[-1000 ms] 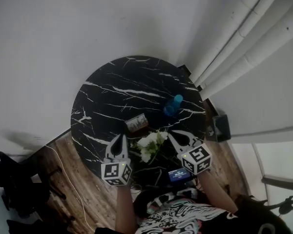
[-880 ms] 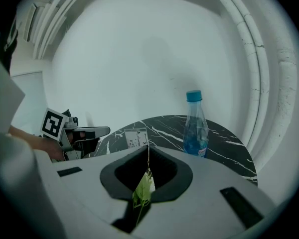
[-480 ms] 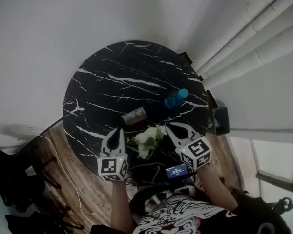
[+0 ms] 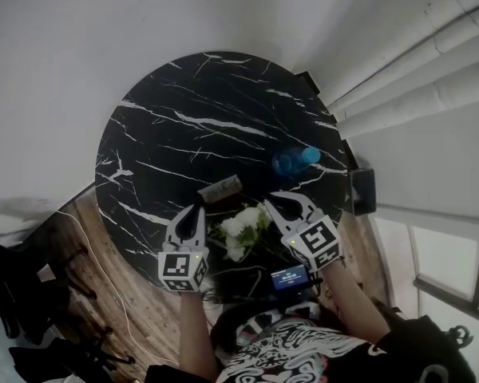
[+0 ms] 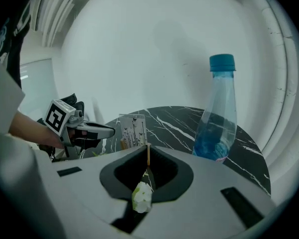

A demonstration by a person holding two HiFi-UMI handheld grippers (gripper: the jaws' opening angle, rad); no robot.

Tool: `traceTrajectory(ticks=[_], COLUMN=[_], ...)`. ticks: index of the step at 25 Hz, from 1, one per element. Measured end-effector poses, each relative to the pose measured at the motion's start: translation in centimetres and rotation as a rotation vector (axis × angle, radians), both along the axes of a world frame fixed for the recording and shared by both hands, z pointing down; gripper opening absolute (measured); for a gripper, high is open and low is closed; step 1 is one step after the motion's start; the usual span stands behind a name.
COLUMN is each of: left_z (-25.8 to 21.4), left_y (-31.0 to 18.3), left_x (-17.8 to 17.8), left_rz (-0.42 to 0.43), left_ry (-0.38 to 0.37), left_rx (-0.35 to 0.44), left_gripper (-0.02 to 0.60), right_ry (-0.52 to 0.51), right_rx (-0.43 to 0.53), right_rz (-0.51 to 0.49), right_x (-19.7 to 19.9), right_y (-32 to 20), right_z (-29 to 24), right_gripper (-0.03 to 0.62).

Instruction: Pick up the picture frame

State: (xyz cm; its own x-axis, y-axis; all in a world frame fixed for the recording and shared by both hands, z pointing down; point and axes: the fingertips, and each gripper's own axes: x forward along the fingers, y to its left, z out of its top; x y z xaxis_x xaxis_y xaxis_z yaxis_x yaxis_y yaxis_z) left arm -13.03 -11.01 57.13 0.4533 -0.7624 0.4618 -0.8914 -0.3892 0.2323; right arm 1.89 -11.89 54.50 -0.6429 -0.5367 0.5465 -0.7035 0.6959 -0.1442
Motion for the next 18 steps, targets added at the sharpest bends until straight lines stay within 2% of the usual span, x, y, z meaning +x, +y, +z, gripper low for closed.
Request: traceTrajectory(ticks=[4,8,18], left_z=[1.3,2.3,4.1], left_y=[-0.3,-0.5,-0.8], left_x=[0.0,-0.1,0.2], left_rz=[0.019,0.043,0.112], left_ry=[0.033,0.047,0.062], left_rx=[-0.023,-0.048,-0.074], left_gripper=[0.022,0.094,0.155], right_ry=[0.015,0.028,0.044], right_rx=[-0.028,-0.049,-0.078], right_rz=[-0.045,-0.078,-0.150], right_x=[-0.9,-1.6,-3.3], right_y=[-0.6,-0.9,-1.7], right_z=[1.3,2.5,5.1], right_gripper=[0.020,0.021,0.021])
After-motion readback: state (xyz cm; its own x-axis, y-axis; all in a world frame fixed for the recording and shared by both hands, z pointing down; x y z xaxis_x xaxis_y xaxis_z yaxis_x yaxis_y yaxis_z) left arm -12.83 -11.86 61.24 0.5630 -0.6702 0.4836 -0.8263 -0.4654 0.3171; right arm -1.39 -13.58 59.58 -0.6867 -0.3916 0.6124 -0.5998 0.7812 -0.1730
